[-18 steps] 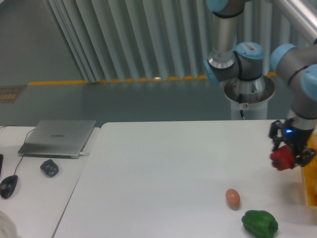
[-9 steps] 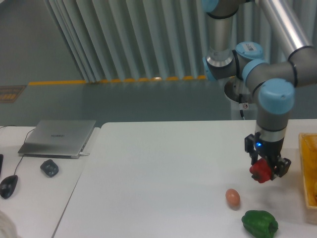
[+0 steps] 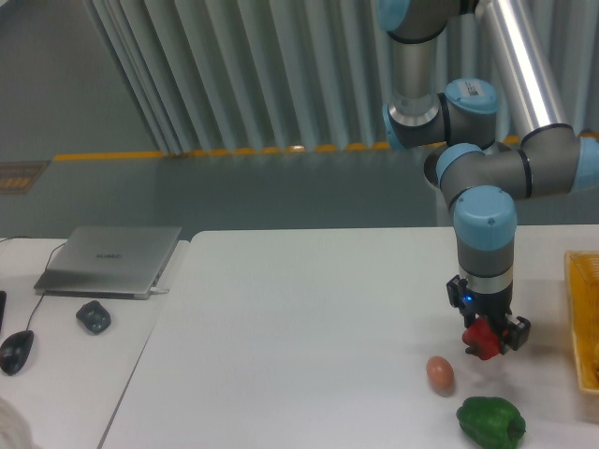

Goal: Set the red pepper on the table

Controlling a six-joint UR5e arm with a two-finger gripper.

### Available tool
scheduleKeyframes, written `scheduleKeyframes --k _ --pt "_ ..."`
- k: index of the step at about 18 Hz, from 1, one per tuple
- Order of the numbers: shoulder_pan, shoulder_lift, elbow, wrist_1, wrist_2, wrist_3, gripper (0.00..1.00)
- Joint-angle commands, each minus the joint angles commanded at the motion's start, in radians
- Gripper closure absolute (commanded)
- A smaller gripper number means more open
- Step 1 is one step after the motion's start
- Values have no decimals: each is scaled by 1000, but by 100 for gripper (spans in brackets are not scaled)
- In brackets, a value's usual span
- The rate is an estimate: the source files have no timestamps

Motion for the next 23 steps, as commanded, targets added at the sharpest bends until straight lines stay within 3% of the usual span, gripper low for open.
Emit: scheduleKeyframes --k 1,3,4,7,11,15,19,23 --pt "0 -2 0 0 0 0 42" --pt "0 -6 0 0 -2 0 3" --pt "0 -11 2 0 -2 -3 0" --pt "-2 -11 0 0 2 -6 0" --pt "-2 14 9 52 3 6 0" --pt "-2 34 40 51 8 17 0" --pt "-2 69 48 40 9 185 0" --pt "-3 89 48 28 8 271 0"
